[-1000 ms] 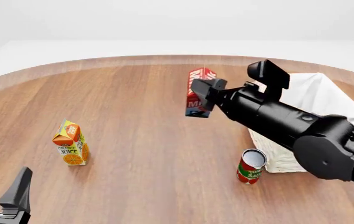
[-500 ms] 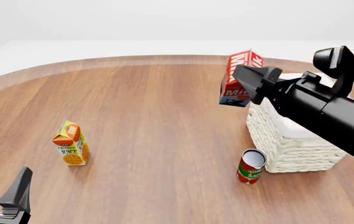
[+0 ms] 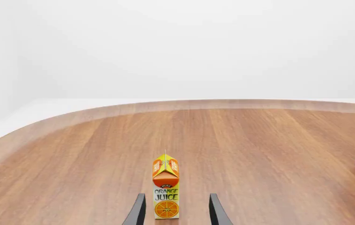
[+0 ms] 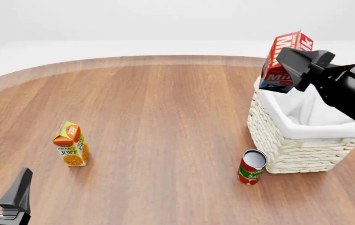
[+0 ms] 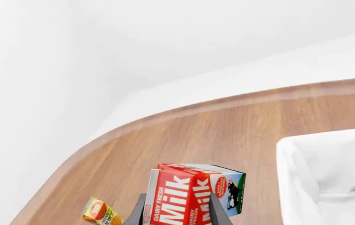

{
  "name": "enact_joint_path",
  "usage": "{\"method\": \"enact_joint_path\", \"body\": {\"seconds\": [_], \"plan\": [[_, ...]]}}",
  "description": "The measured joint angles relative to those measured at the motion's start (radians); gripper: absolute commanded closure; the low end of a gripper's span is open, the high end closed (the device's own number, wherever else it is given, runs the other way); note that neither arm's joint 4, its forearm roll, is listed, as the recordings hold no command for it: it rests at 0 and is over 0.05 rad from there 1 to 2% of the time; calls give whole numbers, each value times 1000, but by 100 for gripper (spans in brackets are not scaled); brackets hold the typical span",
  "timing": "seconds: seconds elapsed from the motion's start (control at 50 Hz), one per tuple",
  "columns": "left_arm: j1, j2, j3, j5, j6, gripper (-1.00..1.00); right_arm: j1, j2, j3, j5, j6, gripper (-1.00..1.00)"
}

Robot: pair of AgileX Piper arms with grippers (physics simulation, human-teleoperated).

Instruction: Pick the milk and place it in the basket.

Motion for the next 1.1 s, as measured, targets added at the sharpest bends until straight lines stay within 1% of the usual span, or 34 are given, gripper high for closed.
{"method": "enact_joint_path", "body": {"seconds": [0.22, 0.5, 1.1], "plan": [[0, 0, 0, 0, 0, -100, -83, -7, -3, -1, -24, 100], [0, 0, 0, 0, 0, -100, -159, 8, 4, -27, -39, 100], [0, 0, 0, 0, 0, -100, -285, 153, -20, -115, -48, 100]]}}
